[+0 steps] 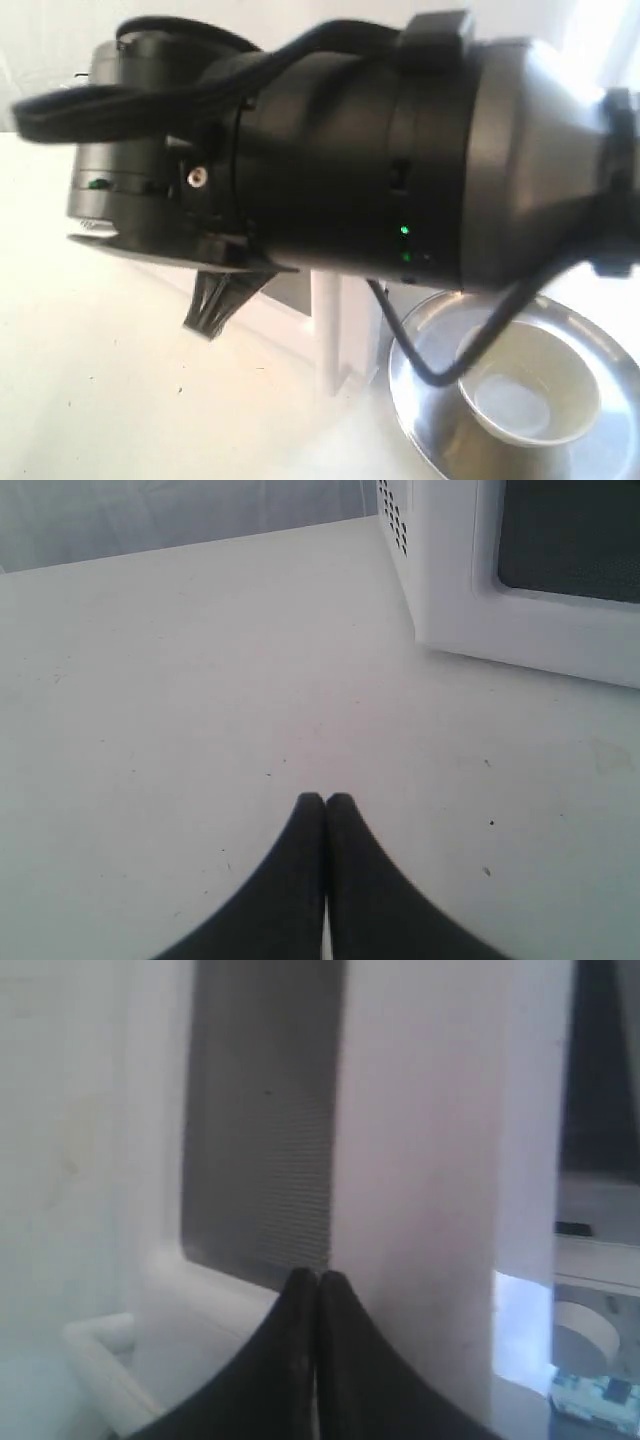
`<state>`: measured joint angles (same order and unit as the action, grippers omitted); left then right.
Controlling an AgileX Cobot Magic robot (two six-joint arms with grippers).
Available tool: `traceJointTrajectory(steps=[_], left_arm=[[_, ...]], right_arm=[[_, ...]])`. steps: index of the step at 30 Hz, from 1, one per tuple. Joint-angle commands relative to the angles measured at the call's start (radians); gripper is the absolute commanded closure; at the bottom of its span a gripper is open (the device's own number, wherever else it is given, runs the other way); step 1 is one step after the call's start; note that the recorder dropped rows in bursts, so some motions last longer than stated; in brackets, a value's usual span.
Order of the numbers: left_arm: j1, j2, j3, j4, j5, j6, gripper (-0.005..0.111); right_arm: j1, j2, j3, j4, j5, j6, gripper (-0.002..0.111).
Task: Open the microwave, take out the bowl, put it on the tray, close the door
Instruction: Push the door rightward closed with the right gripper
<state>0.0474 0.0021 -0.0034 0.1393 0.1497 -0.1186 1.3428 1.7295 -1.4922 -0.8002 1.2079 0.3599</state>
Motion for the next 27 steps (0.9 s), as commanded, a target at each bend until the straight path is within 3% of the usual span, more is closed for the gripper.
traceJointTrajectory(steps=[1, 8, 14, 21, 27], left_arm=[[0.000, -0.002, 0.003, -0.004, -0.001, -0.006, 0.107], [0.000, -0.002, 0.003, -0.004, -0.001, -0.006, 0.107], [0.000, -0.002, 0.003, -0.004, -0.001, -0.006, 0.107], [0.000, -0.002, 0.003, -0.004, -0.001, -0.006, 0.107], [0.000, -0.002, 0.003, -0.004, -0.001, -0.006, 0.107]], right_arm=[[-0.123, 0.026, 0.013, -0.156, 0.013, 0.148, 0.108], [-0.085, 0.019, 0.016, -0.110, 0.013, 0.138, 0.108], [-0.064, 0.013, 0.017, -0.152, -0.125, 0.143, 0.108], [-0.210, 0.082, 0.017, -0.178, -0.271, 0.143, 0.108], [-0.338, 0.187, 0.017, -0.325, -0.078, 0.250, 0.108]])
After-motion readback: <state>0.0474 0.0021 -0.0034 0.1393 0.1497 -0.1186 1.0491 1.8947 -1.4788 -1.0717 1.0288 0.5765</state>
